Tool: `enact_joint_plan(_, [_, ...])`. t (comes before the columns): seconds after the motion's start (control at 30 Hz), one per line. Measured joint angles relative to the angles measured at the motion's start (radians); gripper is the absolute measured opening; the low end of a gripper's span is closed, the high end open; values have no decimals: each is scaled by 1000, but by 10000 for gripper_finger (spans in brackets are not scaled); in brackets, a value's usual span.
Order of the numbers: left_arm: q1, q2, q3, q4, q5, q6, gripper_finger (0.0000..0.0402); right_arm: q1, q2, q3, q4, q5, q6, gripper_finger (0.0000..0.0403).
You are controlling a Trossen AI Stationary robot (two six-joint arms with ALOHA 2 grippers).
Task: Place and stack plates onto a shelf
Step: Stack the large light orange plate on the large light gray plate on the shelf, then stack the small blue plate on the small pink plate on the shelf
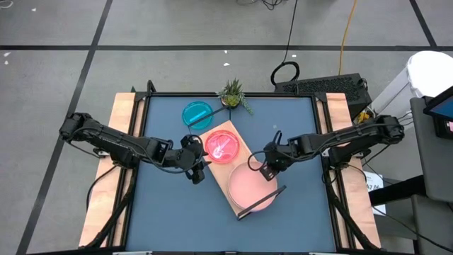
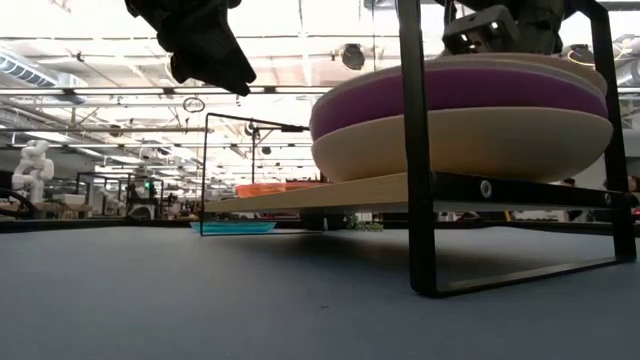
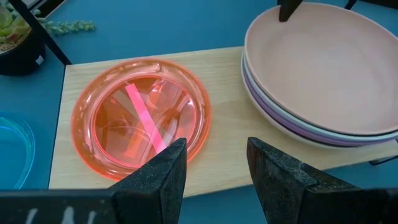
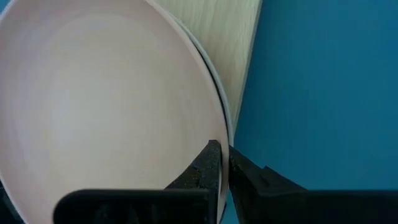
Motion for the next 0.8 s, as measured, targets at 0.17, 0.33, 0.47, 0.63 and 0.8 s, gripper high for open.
enact_joint_plan(0.17, [0,0,0,0,0,0,175,-5,-1,-5,4,1,-6,12])
enact_joint_plan(0.33, [0,0,0,0,0,0,175,-6,0,-6,23,7,-8,12])
enact_joint_plan(0.47, [0,0,0,0,0,-2,175,-7,-14,-6,22,13,-6,16])
enact_joint_plan(0.63, [0,0,0,0,0,1,175,-7,-60,-7,16,35,20,43])
enact_joint_plan(0.8, [2,0,0,0,0,4,175,-15,-122,-7,13,34,34,80])
